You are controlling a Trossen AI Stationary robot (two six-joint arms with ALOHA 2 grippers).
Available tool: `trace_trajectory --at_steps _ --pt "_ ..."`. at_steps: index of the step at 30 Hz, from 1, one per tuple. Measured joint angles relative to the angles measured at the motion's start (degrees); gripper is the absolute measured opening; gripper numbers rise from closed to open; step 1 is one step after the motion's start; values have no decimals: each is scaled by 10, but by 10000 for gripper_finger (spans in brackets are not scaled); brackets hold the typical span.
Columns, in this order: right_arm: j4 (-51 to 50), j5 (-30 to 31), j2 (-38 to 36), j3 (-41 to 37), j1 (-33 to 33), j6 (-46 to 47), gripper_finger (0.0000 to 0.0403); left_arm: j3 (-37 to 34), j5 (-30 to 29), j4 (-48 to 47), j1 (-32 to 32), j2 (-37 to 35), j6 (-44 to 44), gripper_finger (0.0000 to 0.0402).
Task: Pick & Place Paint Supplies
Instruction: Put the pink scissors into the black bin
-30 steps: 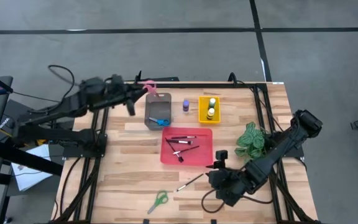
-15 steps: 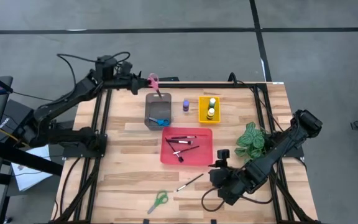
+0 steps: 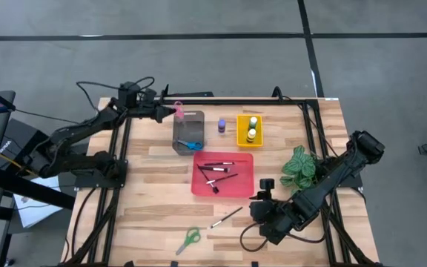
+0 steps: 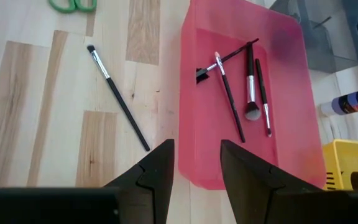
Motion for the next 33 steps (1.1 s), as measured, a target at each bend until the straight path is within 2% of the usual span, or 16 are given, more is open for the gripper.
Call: trace_trajectory --at_steps 11,17,21,24,33 --pt "0 0 0 0 -2 0 125 -154 3 168 5 0 -43 10" --pt "-2 1 0 0 -6 0 125 -214 -10 285 -15 0 -93 10" --pt "-14 1 0 0 -14 0 125 -234 -44 291 -37 7 -94 10" --pt "-15 1 0 0 -21 -2 125 -246 -57 340 -52 20 -106 10" --pt "-30 1 0 0 -25 -2 125 -249 -70 403 -64 84 -120 10"
